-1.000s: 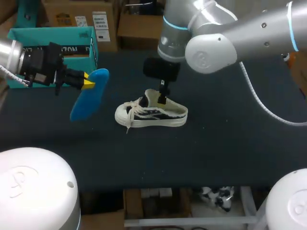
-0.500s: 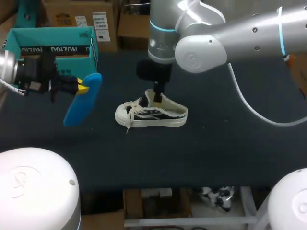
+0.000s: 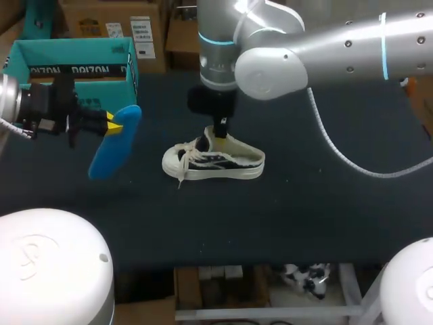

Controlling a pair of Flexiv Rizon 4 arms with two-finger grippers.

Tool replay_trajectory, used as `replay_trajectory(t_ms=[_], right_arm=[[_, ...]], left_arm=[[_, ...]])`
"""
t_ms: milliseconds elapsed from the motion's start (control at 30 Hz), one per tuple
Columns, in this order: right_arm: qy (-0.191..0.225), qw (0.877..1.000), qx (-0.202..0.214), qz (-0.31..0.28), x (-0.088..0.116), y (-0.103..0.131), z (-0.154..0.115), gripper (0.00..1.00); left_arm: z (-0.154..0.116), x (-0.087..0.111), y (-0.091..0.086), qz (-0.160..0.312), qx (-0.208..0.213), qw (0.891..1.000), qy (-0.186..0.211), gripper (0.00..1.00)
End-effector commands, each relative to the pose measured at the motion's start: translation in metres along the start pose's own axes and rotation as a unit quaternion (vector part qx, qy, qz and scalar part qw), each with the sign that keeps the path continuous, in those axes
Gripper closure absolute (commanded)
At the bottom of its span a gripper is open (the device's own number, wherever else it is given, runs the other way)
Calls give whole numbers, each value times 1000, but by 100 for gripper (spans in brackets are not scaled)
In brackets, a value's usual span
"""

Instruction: Open the shoe tongue, take the insole out of the shoe, put the insole back into the shoe, and pack the shoe into the shoebox

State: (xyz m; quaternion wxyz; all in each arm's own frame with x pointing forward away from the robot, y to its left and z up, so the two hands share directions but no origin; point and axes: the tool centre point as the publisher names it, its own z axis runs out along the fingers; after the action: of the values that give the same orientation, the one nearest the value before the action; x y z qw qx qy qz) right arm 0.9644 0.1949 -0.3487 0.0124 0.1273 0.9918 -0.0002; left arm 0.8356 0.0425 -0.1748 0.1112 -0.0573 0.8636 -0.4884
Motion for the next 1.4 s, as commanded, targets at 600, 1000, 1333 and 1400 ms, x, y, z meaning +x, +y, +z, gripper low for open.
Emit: replay_trajectory(t_ms=[600, 1000, 1333, 1400], right_arm=[[4, 967, -55, 248, 32, -24, -32, 100], [-2, 913, -94, 396, 53, -19, -30, 100], [1, 886, -114, 449, 64, -21, -23, 100], [6, 884, -119, 452, 62, -22, -18, 100]], left_arm=[[49, -54, -55, 82, 47, 988, 123, 100], [84, -87, -78, 120, 67, 969, 203, 100], [90, -102, -81, 131, 83, 960, 231, 100], [91, -104, -79, 133, 83, 959, 234, 100]])
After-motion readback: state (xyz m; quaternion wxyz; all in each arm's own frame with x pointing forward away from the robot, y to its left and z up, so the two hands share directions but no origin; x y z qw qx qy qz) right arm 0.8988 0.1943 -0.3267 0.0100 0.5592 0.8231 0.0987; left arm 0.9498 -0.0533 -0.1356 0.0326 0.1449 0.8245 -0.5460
